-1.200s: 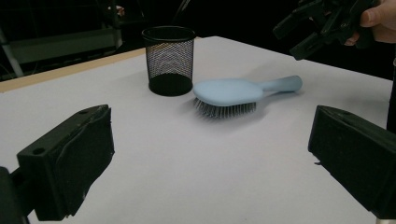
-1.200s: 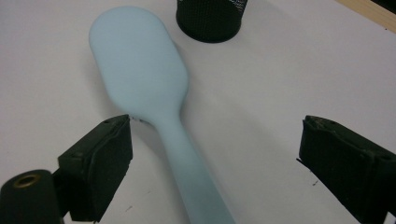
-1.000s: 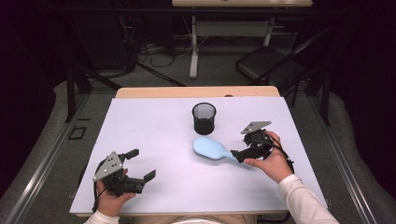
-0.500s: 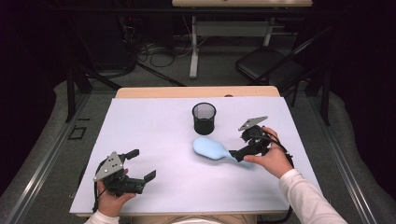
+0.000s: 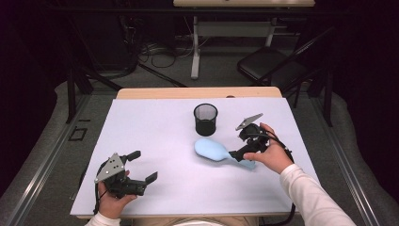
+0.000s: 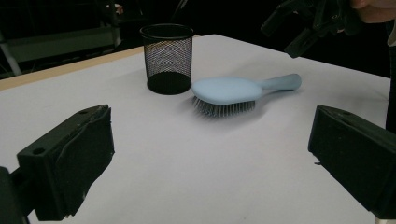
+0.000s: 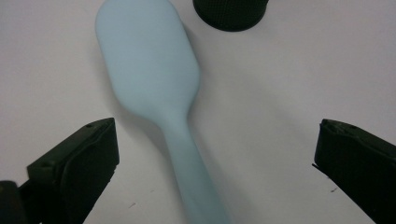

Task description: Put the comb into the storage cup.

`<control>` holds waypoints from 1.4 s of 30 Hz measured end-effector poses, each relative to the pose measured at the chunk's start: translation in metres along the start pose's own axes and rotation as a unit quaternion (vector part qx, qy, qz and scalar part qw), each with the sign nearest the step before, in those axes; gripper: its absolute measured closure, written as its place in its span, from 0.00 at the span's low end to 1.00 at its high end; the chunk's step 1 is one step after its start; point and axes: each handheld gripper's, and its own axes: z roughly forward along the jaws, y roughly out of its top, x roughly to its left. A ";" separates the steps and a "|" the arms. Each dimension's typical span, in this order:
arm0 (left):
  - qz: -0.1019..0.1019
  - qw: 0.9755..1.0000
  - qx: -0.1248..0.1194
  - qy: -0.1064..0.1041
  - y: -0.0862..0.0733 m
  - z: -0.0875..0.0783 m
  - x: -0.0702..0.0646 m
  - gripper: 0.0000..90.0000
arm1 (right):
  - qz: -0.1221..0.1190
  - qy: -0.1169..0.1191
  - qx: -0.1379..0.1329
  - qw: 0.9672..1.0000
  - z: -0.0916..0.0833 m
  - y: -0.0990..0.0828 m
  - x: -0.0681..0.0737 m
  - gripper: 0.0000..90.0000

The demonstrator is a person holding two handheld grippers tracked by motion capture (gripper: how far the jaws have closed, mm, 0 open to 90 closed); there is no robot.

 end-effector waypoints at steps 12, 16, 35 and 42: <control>-0.003 1.000 -0.001 0.003 0.000 0.000 0.000 0.00 | -0.022 -0.002 0.032 0.999 0.011 0.008 0.003 0.00; -0.001 1.000 0.000 0.002 0.000 0.000 -0.001 0.00 | -0.030 -0.004 0.034 0.999 0.011 0.011 0.004 0.00; -0.002 1.000 0.000 -0.002 0.000 0.000 0.000 0.00 | -0.042 -0.017 0.029 0.999 0.013 0.018 0.006 0.00; -0.003 1.000 0.001 -0.001 0.000 0.000 0.000 0.00 | -0.056 -0.011 0.037 0.998 0.015 0.020 0.004 0.00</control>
